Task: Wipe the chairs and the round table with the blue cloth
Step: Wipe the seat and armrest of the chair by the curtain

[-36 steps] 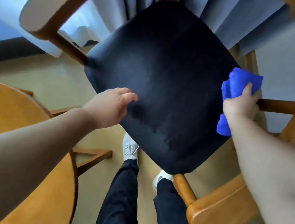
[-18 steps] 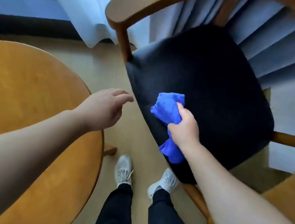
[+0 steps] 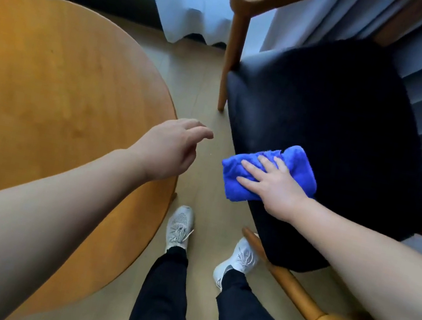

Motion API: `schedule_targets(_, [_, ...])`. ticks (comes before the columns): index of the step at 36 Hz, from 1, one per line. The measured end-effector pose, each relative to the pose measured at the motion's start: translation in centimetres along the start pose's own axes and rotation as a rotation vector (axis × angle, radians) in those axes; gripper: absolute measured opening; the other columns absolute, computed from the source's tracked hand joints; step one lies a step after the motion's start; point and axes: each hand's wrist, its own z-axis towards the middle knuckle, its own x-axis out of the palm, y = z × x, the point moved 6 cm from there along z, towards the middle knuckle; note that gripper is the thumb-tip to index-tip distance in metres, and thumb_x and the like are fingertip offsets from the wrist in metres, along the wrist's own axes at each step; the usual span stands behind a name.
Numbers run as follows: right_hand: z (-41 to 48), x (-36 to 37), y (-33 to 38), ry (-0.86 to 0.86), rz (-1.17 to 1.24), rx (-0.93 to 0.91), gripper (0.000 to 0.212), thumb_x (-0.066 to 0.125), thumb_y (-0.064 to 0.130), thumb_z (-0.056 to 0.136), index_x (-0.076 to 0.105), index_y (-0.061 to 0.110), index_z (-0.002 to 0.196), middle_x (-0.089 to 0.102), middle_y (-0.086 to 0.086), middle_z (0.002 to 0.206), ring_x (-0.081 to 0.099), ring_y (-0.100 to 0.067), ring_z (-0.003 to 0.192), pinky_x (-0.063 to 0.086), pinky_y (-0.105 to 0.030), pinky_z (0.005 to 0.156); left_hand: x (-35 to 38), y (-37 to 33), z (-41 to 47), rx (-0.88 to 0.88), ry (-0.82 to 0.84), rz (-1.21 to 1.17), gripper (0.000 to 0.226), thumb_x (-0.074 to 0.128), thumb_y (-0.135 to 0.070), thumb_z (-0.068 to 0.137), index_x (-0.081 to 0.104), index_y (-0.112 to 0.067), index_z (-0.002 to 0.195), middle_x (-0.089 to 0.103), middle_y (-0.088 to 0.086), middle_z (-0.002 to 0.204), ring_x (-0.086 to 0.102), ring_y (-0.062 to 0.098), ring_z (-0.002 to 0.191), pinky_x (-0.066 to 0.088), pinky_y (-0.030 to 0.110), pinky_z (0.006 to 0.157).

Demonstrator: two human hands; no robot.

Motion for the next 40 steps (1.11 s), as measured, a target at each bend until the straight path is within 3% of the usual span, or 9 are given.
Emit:
schedule_targets(2, [-2.4, 1.9, 1.1, -0.008, -0.07, -0.098, 0.06, 0.083, 0.011, 0.063, 0.068, 0.027, 0.118, 0.055, -0.009, 0.139, 0.056, -0.046, 0.115, 0.041, -0.065, 0.092, 0.1, -0.4, -0.1, -0.013, -0.012, -0.003, 0.04, 0.056, 0.003, 0.077, 0.061, -0.007, 0.116, 0.064, 0.011, 0.11, 0.061, 0.03, 0.096, 0.049, 0.033, 0.079])
schedule_targets(4, [-4.7, 3.7, 1.6, 0.064, -0.078, -0.14, 0.057, 0.085, 0.014, 0.061, 0.071, 0.028, 0.114, 0.06, -0.007, 0.132, 0.061, -0.044, 0.109, 0.046, -0.062, 0.087, 0.3, -0.9, -0.4, -0.019, -0.016, -0.009, 0.04, 0.056, 0.004, 0.077, 0.061, -0.007, 0.116, 0.064, 0.011, 0.109, 0.061, 0.03, 0.095, 0.049, 0.033, 0.078])
schedule_targets(9, [-9.4, 6.3, 2.0, 0.312, 0.021, -0.211, 0.059, 0.046, 0.013, 0.097, 0.029, 0.034, 0.149, 0.007, -0.001, 0.162, 0.009, -0.037, 0.146, 0.007, -0.055, 0.116, 0.1, -2.3, -0.9, -0.033, -0.001, -0.007, 0.039, 0.055, 0.002, 0.08, 0.06, -0.007, 0.117, 0.063, 0.009, 0.11, 0.061, 0.029, 0.097, 0.051, 0.035, 0.079])
schedule_targets(13, [-11.9, 5.7, 2.1, 0.468, 0.11, -0.251, 0.063, 0.05, 0.01, 0.092, 0.033, 0.04, 0.145, 0.013, 0.002, 0.16, 0.02, -0.036, 0.142, 0.023, -0.051, 0.111, -1.3, -3.9, -1.2, -0.062, -0.003, 0.003, 0.039, 0.055, 0.0, 0.081, 0.06, -0.009, 0.118, 0.063, 0.007, 0.113, 0.06, 0.027, 0.1, 0.051, 0.036, 0.082])
schedule_targets(16, [-13.6, 3.9, 0.4, 0.493, 0.182, -0.112, 0.063, 0.048, 0.011, 0.09, 0.035, 0.04, 0.144, 0.028, 0.0, 0.153, 0.037, -0.033, 0.126, 0.036, -0.045, 0.101, -3.3, -5.5, -1.3, -0.075, -0.006, 0.007, 0.039, 0.054, -0.001, 0.083, 0.059, -0.012, 0.12, 0.062, 0.005, 0.115, 0.059, 0.024, 0.102, 0.052, 0.035, 0.084])
schedule_targets(20, [-15.4, -0.5, -3.5, 0.323, 0.346, 0.122, 0.073, 0.043, 0.009, 0.084, 0.029, 0.043, 0.147, 0.018, 0.006, 0.159, 0.031, -0.025, 0.134, 0.032, -0.038, 0.108, -7.0, -7.8, -1.1, -0.106, -0.026, 0.03, 0.038, 0.054, -0.005, 0.086, 0.057, -0.015, 0.122, 0.061, 0.002, 0.117, 0.058, 0.02, 0.105, 0.051, 0.034, 0.088])
schedule_targets(25, [-16.3, -8.8, -8.4, 0.056, 0.518, 0.287, 0.074, 0.05, 0.014, 0.079, 0.034, 0.039, 0.146, 0.026, 0.007, 0.157, 0.037, -0.022, 0.135, 0.034, -0.033, 0.109, -12.0, -10.2, -1.0, -0.173, -0.081, 0.063, 0.037, 0.054, -0.009, 0.089, 0.056, -0.018, 0.125, 0.06, -0.001, 0.12, 0.057, 0.017, 0.108, 0.049, 0.029, 0.092])
schedule_targets(35, [-12.0, -25.5, -14.4, -0.375, 0.609, 0.351, 0.051, 0.06, 0.012, 0.073, 0.055, 0.017, 0.123, 0.054, -0.002, 0.131, 0.054, -0.029, 0.116, 0.047, -0.043, 0.091, -18.8, -10.3, 0.5, -0.274, -0.21, 0.04, 0.036, 0.053, -0.01, 0.09, 0.056, -0.018, 0.125, 0.059, -0.002, 0.122, 0.056, 0.017, 0.108, 0.046, 0.025, 0.089])
schedule_targets(40, [-6.7, -29.5, -15.9, -0.464, 0.603, 0.396, 0.062, 0.057, 0.021, 0.078, 0.044, 0.024, 0.138, 0.044, 0.0, 0.142, 0.051, -0.029, 0.12, 0.047, -0.04, 0.093, -20.3, -7.4, 3.4, -0.261, -0.207, 0.065, 0.036, 0.054, -0.009, 0.089, 0.057, -0.016, 0.124, 0.059, -0.001, 0.121, 0.057, 0.019, 0.107, 0.049, 0.03, 0.089])
